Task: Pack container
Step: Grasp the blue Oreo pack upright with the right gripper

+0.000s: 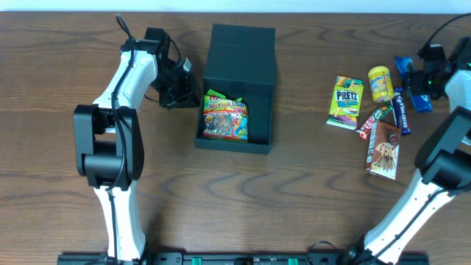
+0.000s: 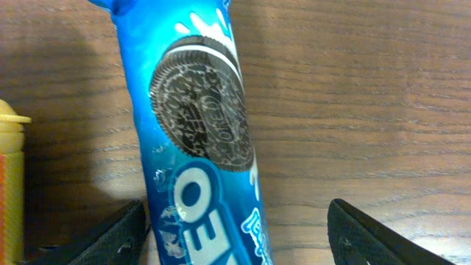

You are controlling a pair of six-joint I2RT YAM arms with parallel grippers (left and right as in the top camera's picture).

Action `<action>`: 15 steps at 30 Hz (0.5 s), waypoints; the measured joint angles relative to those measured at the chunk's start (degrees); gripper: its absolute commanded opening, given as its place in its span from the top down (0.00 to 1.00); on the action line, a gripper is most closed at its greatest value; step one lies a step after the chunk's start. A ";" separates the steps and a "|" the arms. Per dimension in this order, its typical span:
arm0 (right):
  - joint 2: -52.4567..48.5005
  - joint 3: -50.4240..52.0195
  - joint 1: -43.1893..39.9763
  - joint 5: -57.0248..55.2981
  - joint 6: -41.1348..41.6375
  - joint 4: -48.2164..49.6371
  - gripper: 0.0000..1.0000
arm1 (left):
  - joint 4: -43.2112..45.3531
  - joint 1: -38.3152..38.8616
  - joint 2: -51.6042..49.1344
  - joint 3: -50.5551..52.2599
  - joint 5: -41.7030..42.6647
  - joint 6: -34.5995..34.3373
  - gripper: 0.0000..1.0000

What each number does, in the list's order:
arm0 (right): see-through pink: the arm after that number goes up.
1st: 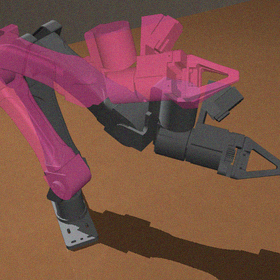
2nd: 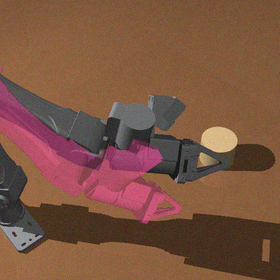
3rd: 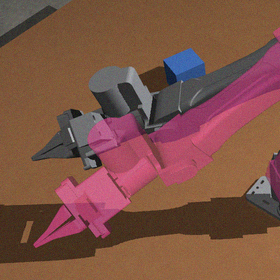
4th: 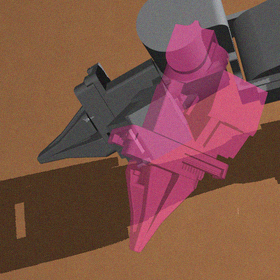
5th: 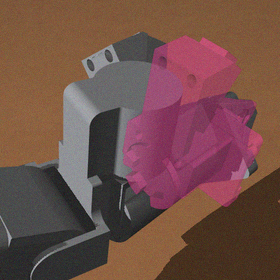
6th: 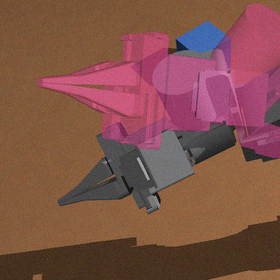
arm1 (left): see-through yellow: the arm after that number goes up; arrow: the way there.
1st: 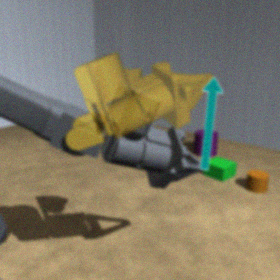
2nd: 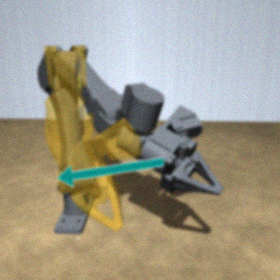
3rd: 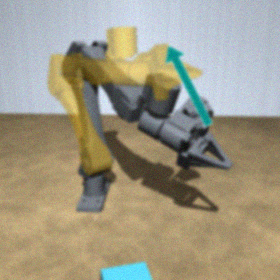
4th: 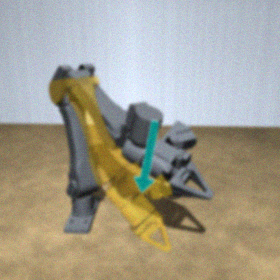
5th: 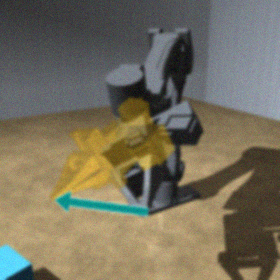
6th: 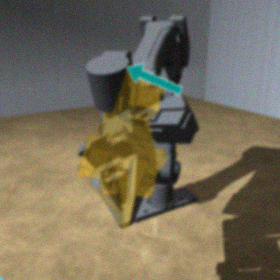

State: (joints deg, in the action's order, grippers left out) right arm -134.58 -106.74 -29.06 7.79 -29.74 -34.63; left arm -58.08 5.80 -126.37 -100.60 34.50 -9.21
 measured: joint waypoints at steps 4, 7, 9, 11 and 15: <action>0.00 0.00 -0.02 1.29 0.26 -0.13 0.25 | 0.00 0.00 0.00 0.00 -0.02 0.00 0.93; -0.04 0.00 -0.02 1.75 0.50 -0.37 0.24 | 0.00 0.00 0.00 0.00 -0.02 0.02 0.93; -0.09 0.04 -0.02 1.90 0.81 -0.76 0.24 | 0.00 0.00 0.00 0.00 -0.02 0.02 0.93; -0.39 0.04 -0.02 2.08 1.11 -0.76 0.23 | 0.00 0.00 0.00 0.00 -0.02 0.00 0.93; -1.20 0.17 -0.02 2.34 1.86 -0.68 0.27 | 0.00 0.00 0.00 0.00 -0.02 0.00 0.93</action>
State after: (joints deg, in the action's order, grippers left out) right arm -135.79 -106.56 -29.08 10.13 -27.88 -35.31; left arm -58.08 5.80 -126.37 -100.60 34.48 -9.21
